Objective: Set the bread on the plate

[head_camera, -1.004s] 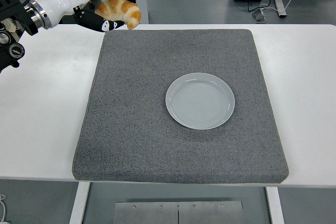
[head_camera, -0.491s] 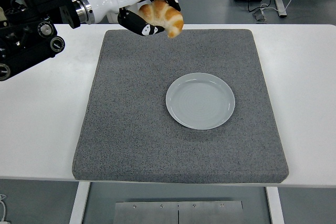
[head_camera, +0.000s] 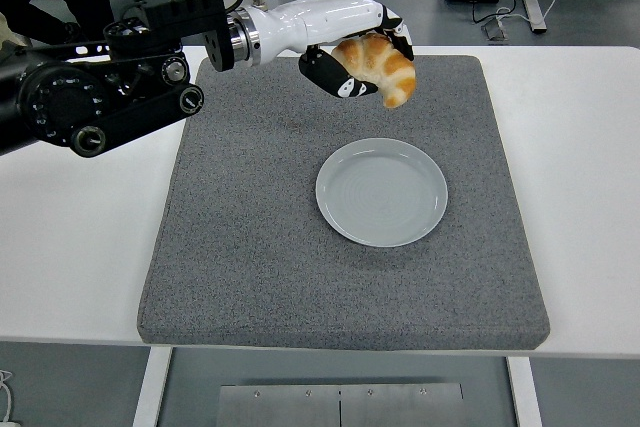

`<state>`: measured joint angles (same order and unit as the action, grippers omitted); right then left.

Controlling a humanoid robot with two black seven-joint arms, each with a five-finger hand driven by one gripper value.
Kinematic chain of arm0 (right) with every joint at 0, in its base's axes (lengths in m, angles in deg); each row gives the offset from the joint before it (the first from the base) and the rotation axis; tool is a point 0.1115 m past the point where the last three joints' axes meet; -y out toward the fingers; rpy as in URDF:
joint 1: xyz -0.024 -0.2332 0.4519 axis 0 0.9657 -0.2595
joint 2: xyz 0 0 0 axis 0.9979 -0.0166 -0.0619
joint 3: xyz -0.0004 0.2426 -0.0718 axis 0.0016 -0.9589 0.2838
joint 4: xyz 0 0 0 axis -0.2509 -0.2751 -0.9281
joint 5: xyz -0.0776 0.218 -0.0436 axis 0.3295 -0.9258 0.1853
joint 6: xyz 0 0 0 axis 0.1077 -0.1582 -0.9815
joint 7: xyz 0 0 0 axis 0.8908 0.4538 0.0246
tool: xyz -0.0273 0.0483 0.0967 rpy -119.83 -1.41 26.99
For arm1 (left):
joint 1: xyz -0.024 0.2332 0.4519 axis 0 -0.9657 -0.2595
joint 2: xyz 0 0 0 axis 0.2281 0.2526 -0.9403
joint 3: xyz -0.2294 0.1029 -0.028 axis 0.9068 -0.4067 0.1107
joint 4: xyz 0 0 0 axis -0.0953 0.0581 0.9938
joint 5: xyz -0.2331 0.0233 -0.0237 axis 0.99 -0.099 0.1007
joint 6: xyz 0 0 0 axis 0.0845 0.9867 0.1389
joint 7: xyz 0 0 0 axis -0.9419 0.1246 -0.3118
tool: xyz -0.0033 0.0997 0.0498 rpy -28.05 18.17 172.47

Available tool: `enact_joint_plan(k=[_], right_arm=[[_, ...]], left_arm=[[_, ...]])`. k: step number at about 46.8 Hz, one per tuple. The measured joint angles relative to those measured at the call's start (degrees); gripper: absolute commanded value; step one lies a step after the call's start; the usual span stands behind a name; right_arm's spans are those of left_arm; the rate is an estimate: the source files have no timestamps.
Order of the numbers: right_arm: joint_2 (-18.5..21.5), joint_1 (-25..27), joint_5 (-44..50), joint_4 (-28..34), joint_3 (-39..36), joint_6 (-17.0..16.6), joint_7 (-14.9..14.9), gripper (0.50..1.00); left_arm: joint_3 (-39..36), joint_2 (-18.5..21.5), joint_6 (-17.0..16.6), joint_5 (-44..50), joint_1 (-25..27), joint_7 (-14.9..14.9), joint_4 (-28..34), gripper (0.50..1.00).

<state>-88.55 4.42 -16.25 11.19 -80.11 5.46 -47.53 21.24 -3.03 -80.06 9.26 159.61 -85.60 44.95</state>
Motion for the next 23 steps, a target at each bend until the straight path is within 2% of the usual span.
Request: enact_joint_plan(k=[23], right_arm=[[0.0,0.0,0.0,0.0,0.0,0.0,0.0,1.0]], left_arm=[[-4.5,-10.0,-1.3,-1.2,-1.8,0.0,-5.6,0.5]])
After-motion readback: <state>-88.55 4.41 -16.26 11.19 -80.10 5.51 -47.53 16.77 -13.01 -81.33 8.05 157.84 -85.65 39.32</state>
